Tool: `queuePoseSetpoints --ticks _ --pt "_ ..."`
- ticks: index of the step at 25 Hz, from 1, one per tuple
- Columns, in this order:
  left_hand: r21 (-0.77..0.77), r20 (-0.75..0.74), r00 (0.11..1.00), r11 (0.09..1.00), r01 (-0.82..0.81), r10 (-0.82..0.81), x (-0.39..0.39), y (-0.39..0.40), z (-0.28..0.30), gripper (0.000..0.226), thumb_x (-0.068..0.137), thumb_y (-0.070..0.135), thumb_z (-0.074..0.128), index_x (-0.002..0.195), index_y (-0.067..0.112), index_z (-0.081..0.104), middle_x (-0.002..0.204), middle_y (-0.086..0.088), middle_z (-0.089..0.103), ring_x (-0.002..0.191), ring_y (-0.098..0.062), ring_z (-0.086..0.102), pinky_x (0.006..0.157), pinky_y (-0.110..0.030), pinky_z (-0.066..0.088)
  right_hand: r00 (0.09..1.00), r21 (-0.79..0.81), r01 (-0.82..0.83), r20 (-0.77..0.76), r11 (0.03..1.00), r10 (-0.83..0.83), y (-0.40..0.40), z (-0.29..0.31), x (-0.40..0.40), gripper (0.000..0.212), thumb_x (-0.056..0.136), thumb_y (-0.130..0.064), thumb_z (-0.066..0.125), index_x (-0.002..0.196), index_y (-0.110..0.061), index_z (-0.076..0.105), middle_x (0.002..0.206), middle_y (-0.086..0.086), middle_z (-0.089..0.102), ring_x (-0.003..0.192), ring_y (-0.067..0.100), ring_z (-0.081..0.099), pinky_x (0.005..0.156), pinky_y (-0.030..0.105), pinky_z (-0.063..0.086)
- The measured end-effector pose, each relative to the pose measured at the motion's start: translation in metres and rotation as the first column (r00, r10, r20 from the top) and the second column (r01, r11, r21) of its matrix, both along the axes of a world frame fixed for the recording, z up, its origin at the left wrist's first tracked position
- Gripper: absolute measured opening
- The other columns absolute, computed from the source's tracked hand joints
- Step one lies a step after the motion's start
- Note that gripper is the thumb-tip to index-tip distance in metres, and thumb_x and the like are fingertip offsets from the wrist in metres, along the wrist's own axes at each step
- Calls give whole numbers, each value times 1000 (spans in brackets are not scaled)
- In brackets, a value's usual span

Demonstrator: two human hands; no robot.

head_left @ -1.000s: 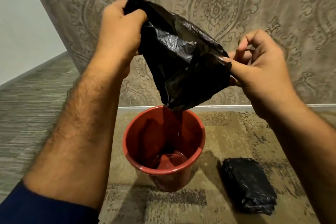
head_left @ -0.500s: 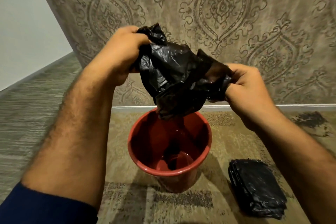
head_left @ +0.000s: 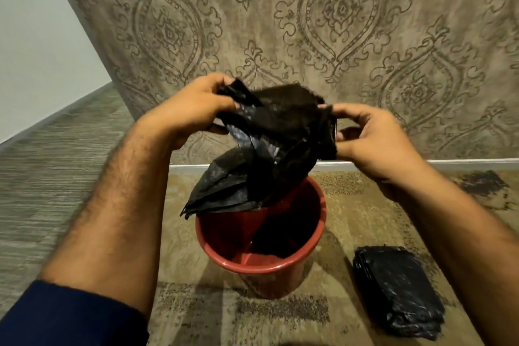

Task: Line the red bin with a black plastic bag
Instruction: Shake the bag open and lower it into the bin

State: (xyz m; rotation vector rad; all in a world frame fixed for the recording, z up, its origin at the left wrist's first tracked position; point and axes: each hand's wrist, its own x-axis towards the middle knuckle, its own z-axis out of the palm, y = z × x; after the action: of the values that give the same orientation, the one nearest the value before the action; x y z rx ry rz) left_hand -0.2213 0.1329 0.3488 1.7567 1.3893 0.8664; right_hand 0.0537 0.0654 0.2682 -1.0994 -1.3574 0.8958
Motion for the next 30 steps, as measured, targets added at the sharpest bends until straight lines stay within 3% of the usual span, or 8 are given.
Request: queuePoseSetpoints --ticks 4,6,9,13,18,22,27,30 --pt "-278 -185 971 956 99 -154 -24 17 -44 35 92 -9 67 119 13 67 112 -16 73 99 -29 73 88 -48 63 950 -150 17 311 989 31 18 -48 11 90 73 25 75 150 -21 61 106 -1 67 81 12 61 59 15 51" --pt "-410 -229 944 903 127 -237 -28 24 -68 37 90 -12 69 117 14 67 109 -16 73 95 -27 74 76 -41 64 889 -155 10 453 988 62 23 -67 16 90 76 15 82 156 -14 53 140 2 58 109 20 66 79 23 57" --pt "-542 -218 919 824 164 -327 -26 26 -98 44 86 -20 68 116 12 68 111 -17 77 101 -31 75 70 -36 66 804 -133 40 593 990 47 28 -87 26 84 82 7 82 158 -6 48 156 11 49 140 25 55 118 34 45" --pt "-575 -285 875 800 170 -391 -17 31 -113 50 80 -20 72 124 4 68 125 -25 77 111 -37 75 71 -33 62 842 -163 171 537 972 -58 32 -88 47 82 83 7 81 157 -10 50 151 5 51 141 22 51 117 29 41" --pt "-600 -223 875 768 225 -430 2 38 -101 40 82 -25 61 112 0 71 96 -20 77 75 -22 80 55 -31 64 840 -65 438 386 897 -382 33 -62 82 80 81 18 69 154 -14 55 150 9 57 132 25 58 111 36 48" --pt "-625 -111 846 699 349 -522 18 32 -96 52 85 -27 48 128 -4 64 106 -21 71 76 -19 78 67 -35 66 781 -15 581 290 814 -552 27 -34 112 79 85 17 62 157 -14 52 155 7 59 139 22 56 117 41 49" --pt "-546 -10 861 724 421 -508 24 32 -84 45 94 -19 48 123 5 74 111 -14 78 90 -20 79 81 -42 67 843 -34 528 137 848 -520 20 -7 124 88 81 24 62 154 -25 56 145 -2 58 126 28 66 94 48 65" --pt "-531 -51 884 762 371 -466 9 30 -69 39 92 -16 55 101 10 82 93 -14 81 81 -19 81 73 -39 69 907 -106 398 192 911 -374 22 -11 104 89 81 27 59 150 -29 59 141 0 58 107 27 70 57 23 63"
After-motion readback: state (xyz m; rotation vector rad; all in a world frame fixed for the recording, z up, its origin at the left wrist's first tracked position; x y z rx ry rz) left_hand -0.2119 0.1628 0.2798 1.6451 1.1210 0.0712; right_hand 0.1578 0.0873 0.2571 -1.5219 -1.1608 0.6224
